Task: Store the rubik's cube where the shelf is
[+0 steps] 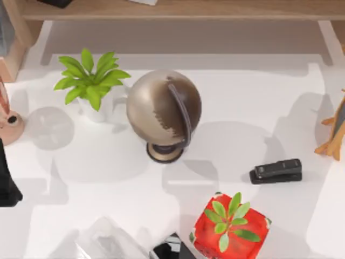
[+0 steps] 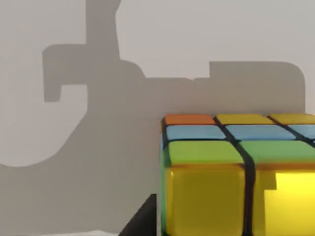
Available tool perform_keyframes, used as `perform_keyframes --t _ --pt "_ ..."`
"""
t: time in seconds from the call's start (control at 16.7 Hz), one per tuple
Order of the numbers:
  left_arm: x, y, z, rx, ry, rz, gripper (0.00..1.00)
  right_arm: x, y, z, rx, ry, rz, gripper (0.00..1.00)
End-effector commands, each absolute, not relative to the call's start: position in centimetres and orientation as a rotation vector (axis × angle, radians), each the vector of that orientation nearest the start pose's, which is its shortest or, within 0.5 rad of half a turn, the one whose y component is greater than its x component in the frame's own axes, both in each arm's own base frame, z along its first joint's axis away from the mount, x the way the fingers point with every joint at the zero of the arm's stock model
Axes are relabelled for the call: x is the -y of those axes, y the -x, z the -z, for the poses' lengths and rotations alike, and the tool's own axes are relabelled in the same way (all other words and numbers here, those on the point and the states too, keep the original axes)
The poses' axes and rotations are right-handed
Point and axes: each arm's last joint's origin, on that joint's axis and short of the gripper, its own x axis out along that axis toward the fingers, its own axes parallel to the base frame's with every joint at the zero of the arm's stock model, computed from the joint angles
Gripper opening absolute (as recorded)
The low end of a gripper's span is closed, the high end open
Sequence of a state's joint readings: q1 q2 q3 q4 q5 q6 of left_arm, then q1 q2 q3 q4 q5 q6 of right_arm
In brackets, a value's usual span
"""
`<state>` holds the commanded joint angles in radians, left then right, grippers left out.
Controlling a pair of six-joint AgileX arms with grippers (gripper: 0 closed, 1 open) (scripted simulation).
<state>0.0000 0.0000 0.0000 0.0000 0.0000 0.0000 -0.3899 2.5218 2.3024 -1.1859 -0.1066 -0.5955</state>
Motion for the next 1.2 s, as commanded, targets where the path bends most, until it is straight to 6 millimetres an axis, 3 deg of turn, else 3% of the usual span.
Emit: perform_keyframes --t 0.42,1.02,1.2 --pt "0.1 -10.6 -16.0 0.0 0.0 0.0 1.0 18.4 -47.5 -16.1 -1.364 0.157 -0.192 0.02" --pt "0.1 -10.6 -16.0 0.0 0.0 0.0 1.0 18.6 -47.4 -16.3 -1.363 0.154 -0.187 0.0" --pt "0.1 -10.6 -16.0 0.0 0.0 0.0 1.0 18.5 -46.8 -19.2 -1.329 0.146 -0.184 0.0"
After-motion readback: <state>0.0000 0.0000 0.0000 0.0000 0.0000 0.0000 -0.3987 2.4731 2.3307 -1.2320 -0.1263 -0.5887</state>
